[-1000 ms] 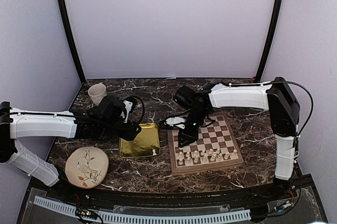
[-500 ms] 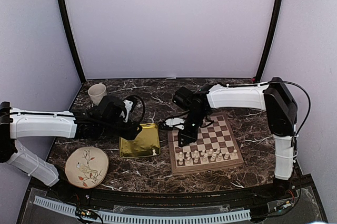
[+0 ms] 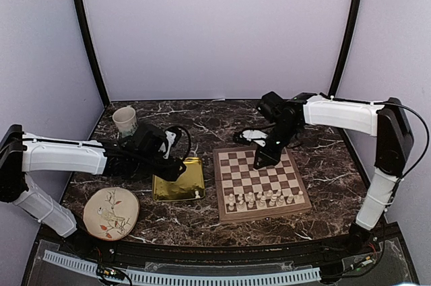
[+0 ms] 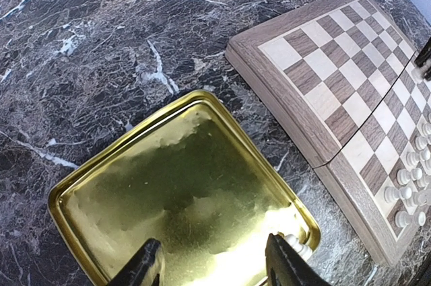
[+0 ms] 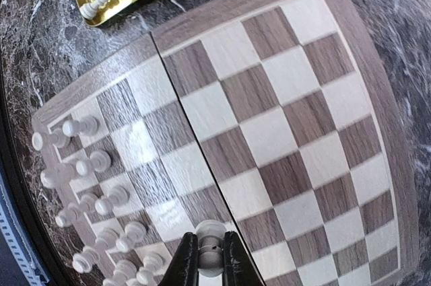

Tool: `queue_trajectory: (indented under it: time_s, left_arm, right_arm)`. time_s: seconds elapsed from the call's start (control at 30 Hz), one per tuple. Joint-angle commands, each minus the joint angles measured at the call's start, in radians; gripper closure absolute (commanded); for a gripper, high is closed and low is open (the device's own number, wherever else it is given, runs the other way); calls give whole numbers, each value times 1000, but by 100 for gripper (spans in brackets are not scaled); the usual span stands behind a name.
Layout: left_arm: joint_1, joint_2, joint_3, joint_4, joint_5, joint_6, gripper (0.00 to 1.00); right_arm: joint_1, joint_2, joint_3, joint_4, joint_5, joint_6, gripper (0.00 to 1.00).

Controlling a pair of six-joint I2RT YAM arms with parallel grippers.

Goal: Set up the chess pieces on the board
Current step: Pick up the pawn from the chessboard, then place the pawn at g2.

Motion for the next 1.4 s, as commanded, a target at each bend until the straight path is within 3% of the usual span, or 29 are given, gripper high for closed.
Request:
queue_trajectory:
  time_s: [0.0,0.43,1.37]
  left_arm:
    - [8,30,51,25,34,-2,47]
    - [8,75,76,32,70,-9,48]
    - [8,114,87,52,96,-7,48]
  right_arm:
    - [-67,-92,-93,-11,-7,-20,90]
    - [-118,-213,-299,-57,0,-135,90]
    - [-119,-254,-398,-50,72,-132,90]
